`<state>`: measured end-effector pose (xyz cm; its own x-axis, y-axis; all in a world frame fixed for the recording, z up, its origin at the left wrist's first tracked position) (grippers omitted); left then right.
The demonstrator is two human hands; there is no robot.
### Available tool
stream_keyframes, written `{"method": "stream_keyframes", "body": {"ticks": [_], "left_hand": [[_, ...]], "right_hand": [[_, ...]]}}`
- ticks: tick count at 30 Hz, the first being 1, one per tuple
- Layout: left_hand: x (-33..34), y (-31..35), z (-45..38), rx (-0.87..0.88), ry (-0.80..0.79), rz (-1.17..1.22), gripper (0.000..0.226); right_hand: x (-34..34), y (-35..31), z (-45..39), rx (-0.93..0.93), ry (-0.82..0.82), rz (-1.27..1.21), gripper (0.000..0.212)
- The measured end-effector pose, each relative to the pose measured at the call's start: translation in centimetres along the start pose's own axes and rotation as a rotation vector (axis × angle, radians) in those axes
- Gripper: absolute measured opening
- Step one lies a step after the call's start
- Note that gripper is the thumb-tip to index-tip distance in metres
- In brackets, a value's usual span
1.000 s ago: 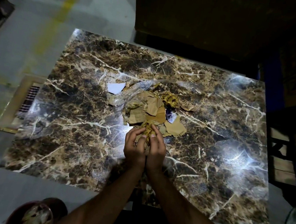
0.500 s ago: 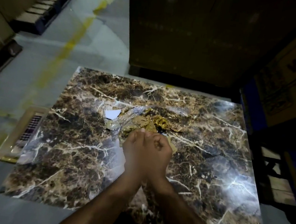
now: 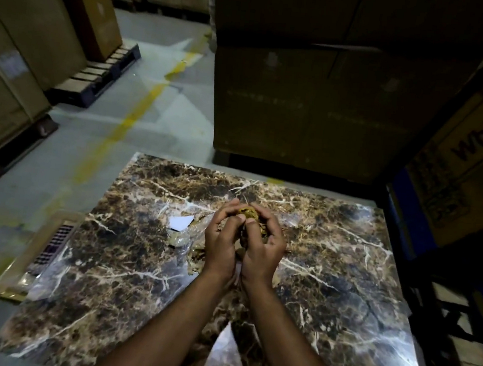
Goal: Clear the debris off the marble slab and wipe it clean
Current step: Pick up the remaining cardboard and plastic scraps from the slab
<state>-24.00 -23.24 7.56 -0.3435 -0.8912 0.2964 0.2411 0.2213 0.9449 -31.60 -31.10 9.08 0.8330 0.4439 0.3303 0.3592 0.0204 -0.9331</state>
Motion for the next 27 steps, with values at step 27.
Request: {"method": "stream_keyframes", "body": {"ticks": [27], "left_hand": [[-7.7, 3.0, 6.1, 0.340, 0.426, 0.145, 0.022]], "right_hand": [[5.1, 0.5, 6.2, 0.079, -0.454, -0.007, 0.044]]}}
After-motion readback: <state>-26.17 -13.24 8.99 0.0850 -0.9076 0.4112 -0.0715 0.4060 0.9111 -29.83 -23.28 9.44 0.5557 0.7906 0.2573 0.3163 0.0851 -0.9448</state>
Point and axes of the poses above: each hand's wrist, its own z-axis away from the middle knuckle, its own x-axis out of the palm, y = z × x, the point moved 8 cm from there along -z, towards the middle knuckle, and after that the axes turned 7 degrees about -z, right-handed, at the moved point
